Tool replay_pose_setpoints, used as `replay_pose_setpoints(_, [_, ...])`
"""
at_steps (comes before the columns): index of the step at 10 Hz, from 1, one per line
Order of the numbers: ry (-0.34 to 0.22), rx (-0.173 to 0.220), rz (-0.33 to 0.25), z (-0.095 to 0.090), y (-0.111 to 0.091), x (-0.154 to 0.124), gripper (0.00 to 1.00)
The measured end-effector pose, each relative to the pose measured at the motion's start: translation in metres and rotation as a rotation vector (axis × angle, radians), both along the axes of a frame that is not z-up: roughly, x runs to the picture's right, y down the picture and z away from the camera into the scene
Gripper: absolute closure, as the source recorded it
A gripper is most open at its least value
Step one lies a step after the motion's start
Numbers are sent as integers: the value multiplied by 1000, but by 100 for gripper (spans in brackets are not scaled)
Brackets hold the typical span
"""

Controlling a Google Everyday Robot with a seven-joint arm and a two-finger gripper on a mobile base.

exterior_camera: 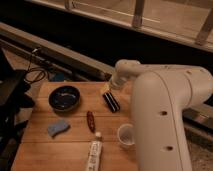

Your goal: Place the eraser in the ceramic cup

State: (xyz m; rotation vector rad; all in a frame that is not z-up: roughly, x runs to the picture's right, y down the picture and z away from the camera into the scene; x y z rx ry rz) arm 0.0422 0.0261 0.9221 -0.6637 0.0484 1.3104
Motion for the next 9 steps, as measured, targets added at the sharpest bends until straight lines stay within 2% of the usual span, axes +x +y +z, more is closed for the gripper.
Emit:
replay_pose_setpoints(4, [-21, -46, -18, 23, 11, -3, 20])
replay_pose_setpoints(7, [-35, -112, -28, 38, 33, -11, 22])
replay_pose_setpoints(8, [-39, -125, -28, 39, 37, -13, 28])
replay_pose_setpoints(9, [-40, -135, -33, 40, 41, -15, 40])
